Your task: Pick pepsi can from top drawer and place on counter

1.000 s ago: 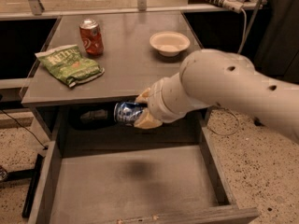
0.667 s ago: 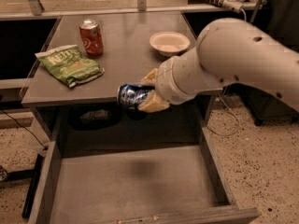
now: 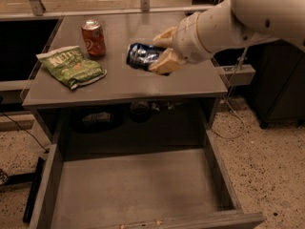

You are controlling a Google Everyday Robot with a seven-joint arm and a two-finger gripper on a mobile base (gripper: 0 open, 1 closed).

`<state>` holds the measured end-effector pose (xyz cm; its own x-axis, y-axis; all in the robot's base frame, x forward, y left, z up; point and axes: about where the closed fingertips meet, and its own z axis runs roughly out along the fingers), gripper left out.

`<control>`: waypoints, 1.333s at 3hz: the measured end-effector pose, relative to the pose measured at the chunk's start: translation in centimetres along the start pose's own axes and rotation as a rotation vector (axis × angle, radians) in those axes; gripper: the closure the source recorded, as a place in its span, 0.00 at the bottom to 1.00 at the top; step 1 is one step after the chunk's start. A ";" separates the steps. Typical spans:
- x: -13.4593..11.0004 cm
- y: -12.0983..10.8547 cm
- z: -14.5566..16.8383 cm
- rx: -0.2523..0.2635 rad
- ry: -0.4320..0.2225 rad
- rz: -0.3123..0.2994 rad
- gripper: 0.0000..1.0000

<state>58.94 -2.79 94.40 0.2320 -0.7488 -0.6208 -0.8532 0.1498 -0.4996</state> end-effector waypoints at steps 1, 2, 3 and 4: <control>0.6 -3.9 1.2 0.010 -0.006 0.027 1.00; 1.8 -6.3 3.1 0.013 -0.007 0.061 1.00; 3.3 -7.6 5.2 0.015 0.010 0.079 1.00; 4.8 -8.0 7.4 0.002 0.014 0.098 1.00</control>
Offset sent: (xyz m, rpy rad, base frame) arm 0.1129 -0.0074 -0.0056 0.0579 0.0508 -0.0745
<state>70.31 -2.81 90.91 0.1403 -0.7396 -0.6582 -0.8708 0.2242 -0.4376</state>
